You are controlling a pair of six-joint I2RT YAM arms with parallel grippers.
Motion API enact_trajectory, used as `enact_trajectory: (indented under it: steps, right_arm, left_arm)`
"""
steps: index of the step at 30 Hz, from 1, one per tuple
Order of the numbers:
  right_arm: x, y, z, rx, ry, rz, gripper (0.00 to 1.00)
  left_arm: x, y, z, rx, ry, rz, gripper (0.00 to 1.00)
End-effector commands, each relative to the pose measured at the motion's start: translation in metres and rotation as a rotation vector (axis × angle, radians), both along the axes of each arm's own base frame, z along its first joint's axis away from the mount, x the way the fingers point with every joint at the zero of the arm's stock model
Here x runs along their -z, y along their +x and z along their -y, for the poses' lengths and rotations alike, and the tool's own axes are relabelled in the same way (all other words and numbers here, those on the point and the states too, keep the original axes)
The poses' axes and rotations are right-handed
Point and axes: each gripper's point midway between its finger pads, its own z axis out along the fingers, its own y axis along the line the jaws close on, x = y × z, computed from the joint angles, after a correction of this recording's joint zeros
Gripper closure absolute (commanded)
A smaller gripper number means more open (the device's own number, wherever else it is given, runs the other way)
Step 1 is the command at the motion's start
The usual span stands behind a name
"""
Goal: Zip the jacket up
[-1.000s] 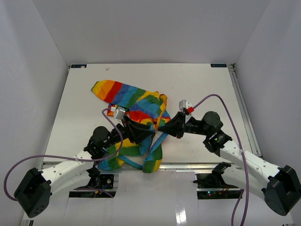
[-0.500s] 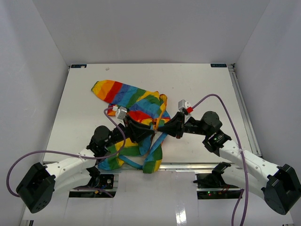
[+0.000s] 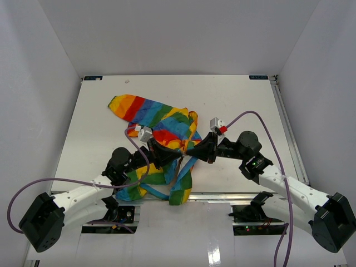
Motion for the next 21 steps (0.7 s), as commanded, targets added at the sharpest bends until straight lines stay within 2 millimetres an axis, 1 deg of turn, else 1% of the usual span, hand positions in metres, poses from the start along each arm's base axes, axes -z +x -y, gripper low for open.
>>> enact_trajectory:
  steps: [1, 4, 10, 13, 21]
  right_arm:
    - [-0.027, 0.005, -0.006, 0.0, 0.05, 0.055, 0.92]
    - [-0.031, 0.008, -0.008, 0.005, 0.053, 0.063, 0.92]
    - [-0.045, 0.013, -0.011, 0.013, 0.064, 0.078, 0.92]
    - [-0.045, 0.017, -0.013, 0.018, 0.057, 0.07, 0.92]
    - [-0.037, 0.028, -0.016, 0.05, 0.038, 0.048, 0.92]
  left_arm:
    - [-0.014, -0.004, 0.003, 0.041, 0.045, 0.096, 1.0]
    - [-0.007, -0.006, 0.005, 0.068, 0.096, 0.113, 1.0]
    - [0.017, -0.004, 0.008, 0.091, 0.189, 0.092, 1.0]
    - [0.022, -0.009, 0.008, 0.119, 0.198, 0.101, 1.0]
    - [0.024, -0.021, 0.004, 0.164, 0.212, 0.139, 1.0]
